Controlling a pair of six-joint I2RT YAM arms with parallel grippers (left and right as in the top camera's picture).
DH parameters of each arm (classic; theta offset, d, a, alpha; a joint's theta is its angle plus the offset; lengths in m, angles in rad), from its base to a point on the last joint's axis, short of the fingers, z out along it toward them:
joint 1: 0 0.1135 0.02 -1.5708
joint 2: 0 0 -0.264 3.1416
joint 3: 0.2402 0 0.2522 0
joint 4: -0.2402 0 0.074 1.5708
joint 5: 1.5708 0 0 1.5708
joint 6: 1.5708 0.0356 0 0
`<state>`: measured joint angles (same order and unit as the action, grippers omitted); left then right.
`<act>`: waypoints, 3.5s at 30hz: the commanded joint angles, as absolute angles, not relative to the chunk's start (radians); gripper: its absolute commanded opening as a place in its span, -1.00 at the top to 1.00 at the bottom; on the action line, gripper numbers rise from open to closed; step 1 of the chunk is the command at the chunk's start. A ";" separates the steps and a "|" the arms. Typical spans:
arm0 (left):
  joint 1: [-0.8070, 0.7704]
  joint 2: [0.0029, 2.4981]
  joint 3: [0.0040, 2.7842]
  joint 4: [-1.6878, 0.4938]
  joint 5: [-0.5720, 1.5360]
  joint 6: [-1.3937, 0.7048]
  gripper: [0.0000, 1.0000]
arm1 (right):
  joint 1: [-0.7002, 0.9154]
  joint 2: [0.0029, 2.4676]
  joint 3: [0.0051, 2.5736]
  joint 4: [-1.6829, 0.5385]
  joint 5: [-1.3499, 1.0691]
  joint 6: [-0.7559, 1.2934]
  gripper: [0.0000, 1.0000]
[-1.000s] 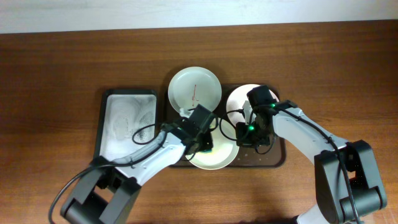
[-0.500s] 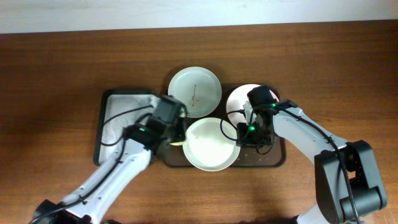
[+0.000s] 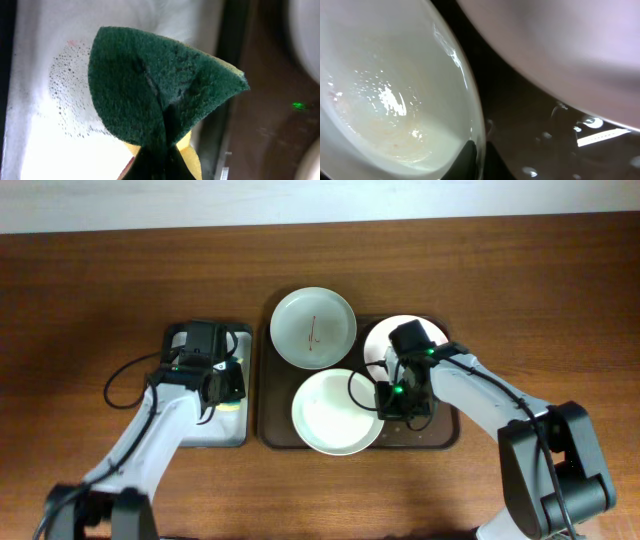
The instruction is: Clean dirty plates on tray and stack at the side
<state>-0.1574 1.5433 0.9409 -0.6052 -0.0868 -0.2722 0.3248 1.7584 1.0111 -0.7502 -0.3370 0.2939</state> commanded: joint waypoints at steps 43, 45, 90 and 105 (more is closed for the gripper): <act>-0.115 1.769 0.934 -0.469 -0.022 -0.155 -0.53 | 0.436 1.471 1.225 -0.924 0.440 0.214 0.92; -0.115 1.769 0.934 -0.517 -0.022 -0.155 -0.56 | 0.477 1.471 1.225 -0.921 0.506 0.214 0.92; -0.115 1.769 0.934 -0.554 -0.022 -0.155 0.70 | 0.463 1.464 1.237 -0.820 0.527 0.536 0.92; -0.115 1.769 0.934 -0.543 -0.022 -0.155 -0.38 | 0.482 1.458 1.237 -0.815 0.547 0.271 0.92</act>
